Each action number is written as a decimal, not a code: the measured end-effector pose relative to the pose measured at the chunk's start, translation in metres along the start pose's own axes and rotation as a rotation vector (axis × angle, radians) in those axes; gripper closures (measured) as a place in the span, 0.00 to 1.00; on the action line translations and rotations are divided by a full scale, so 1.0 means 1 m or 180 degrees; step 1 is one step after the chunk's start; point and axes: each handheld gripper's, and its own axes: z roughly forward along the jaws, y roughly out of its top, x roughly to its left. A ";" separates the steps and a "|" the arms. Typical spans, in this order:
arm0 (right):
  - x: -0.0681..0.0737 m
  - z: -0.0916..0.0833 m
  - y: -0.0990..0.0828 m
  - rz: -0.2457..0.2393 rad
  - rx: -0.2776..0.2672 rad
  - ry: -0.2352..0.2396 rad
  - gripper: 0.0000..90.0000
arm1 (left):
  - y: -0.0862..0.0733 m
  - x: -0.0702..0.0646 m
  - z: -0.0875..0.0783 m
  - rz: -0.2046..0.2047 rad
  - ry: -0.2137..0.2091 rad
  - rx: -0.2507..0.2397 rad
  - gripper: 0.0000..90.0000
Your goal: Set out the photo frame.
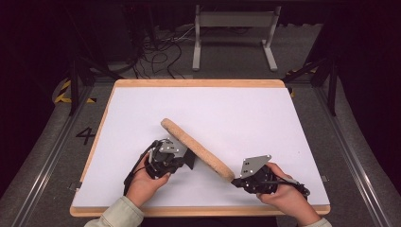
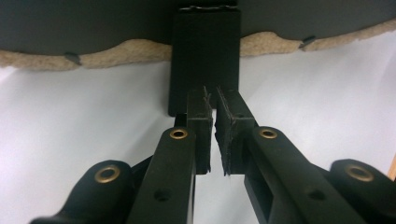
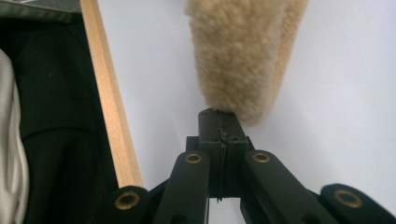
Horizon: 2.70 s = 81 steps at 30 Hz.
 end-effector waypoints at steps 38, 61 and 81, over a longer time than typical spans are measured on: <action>0.034 0.046 0.047 -0.0383 -0.0030 0.0434 1.00 | -0.029 0.008 -0.019 -0.0296 -0.0049 0.0009 0.92; 0.047 0.087 0.088 -0.0555 -0.0332 0.0424 1.00 | -0.059 0.021 -0.041 -0.0566 0.0138 -0.0049 0.92; 0.029 0.086 0.084 -0.0274 -0.0453 0.0112 0.92 | -0.074 0.014 -0.085 -0.0893 0.0101 -0.0716 0.72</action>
